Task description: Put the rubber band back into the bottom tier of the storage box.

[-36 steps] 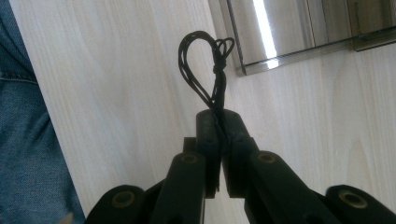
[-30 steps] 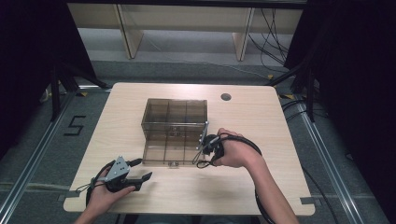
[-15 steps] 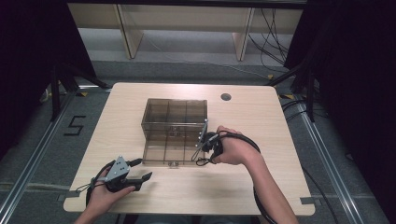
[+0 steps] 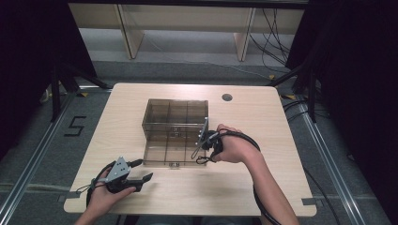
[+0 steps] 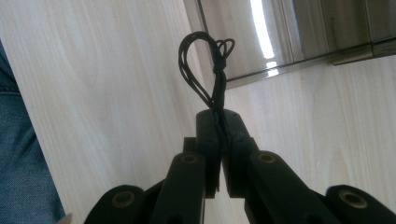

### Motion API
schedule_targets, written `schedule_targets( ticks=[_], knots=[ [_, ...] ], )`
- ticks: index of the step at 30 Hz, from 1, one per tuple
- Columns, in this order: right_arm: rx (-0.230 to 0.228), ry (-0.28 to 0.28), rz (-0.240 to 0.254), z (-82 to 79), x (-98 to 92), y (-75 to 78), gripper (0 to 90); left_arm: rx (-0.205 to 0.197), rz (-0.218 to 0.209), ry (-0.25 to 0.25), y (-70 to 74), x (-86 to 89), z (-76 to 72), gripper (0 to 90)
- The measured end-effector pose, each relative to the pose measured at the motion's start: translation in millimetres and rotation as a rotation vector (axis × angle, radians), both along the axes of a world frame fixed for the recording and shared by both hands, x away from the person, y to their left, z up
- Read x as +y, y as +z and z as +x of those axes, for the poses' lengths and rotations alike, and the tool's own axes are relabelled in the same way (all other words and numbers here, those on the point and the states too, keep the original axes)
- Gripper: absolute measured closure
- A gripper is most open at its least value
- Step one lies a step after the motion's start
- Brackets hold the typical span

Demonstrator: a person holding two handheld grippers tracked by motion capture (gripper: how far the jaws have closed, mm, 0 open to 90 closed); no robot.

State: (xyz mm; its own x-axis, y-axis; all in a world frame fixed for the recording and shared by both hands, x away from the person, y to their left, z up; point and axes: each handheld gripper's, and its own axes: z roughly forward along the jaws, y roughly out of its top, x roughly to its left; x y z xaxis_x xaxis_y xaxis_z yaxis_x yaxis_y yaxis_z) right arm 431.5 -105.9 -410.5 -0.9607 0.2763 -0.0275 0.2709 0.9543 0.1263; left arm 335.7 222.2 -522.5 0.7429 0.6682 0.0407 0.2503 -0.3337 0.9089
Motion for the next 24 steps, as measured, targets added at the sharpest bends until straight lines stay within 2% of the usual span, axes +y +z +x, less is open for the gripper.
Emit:
schedule_targets(
  ticks=[4,8,10,13,17,20,21,24],
  knots=[
    [-0.008,0.013,0.005,2.4,1.0,-0.2,87.7,0.0,-0.002,0.0,0.0,0.0,-0.1,31.6],
    [-0.006,0.003,0.006,3.7,3.3,0.3,87.7,0.0,-0.004,-0.003,-0.1,0.2,0.1,31.6],
    [-0.003,-0.021,-0.003,2.8,4.5,1.4,87.8,0.0,-0.005,-0.003,-0.1,0.1,0.0,31.5],
    [-0.007,0.006,0.011,6.2,4.5,0.4,87.8,-0.002,0.004,-0.003,0.2,0.7,0.1,31.6],
    [-0.01,0.008,0.009,7.8,5.4,0.7,87.8,-0.002,0.001,-0.003,0.1,0.5,0.1,31.5],
    [-0.007,-0.006,0.003,8.0,6.2,0.7,87.8,-0.002,-0.003,-0.002,-0.1,-0.1,-0.2,31.5],
    [-0.007,-0.034,-0.003,6.6,6.9,1.3,87.8,-0.001,-0.003,-0.002,-0.1,-0.2,-0.3,31.6],
    [-0.009,-0.004,0.002,10.3,6.7,0.1,87.7,-0.003,0.001,-0.004,0.0,0.4,0.1,31.6]
  ],
)
